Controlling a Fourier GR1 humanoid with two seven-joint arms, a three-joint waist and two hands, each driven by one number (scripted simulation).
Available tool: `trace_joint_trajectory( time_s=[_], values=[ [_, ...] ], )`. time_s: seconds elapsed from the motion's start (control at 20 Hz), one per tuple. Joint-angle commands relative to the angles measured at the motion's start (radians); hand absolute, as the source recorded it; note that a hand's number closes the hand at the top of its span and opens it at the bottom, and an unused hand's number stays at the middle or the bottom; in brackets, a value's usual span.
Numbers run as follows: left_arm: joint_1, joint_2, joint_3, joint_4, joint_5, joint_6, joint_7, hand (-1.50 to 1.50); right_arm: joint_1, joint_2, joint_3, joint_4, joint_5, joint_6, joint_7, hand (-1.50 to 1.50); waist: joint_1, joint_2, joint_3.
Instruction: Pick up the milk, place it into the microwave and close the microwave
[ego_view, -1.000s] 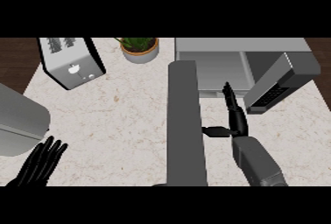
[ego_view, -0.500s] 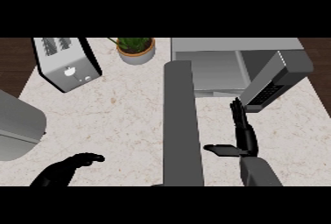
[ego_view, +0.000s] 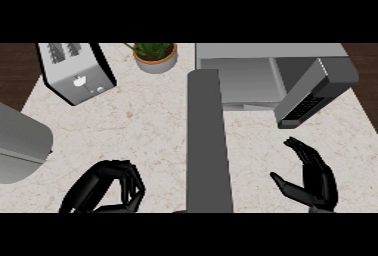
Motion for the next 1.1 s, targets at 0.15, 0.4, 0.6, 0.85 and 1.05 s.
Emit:
trace_joint_trajectory(
  time_s=[0.15,0.4,0.6,0.85,1.05],
  values=[
    [-0.189,-0.004,-0.171,0.165,-0.08,0.184,0.007,1.5,0.11,-0.079,-0.071,-0.244,-0.131,0.068,0.153,-1.5,0.006,0.004,0.0],
    [-0.431,-0.004,-0.233,0.426,-0.065,0.27,-0.012,1.5,0.155,-0.085,-0.073,-0.296,-0.099,0.04,0.131,-1.5,0.0,0.008,0.001],
    [-0.486,-0.004,-0.416,0.505,-0.094,0.417,-0.064,1.5,0.121,-0.135,-0.095,-0.248,-0.08,0.076,0.09,-1.5,0.004,0.009,0.001],
    [-0.581,-0.004,-0.651,0.631,0.011,0.639,0.014,1.5,0.2,-0.135,-0.087,-0.374,-0.126,0.133,0.099,-1.5,-0.023,0.01,0.001],
    [-0.664,-0.004,-0.765,0.712,0.145,0.699,0.06,1.5,0.162,-0.183,-0.089,-0.524,-0.204,0.158,0.266,-1.5,-0.053,0.013,-0.001]
  ],
)
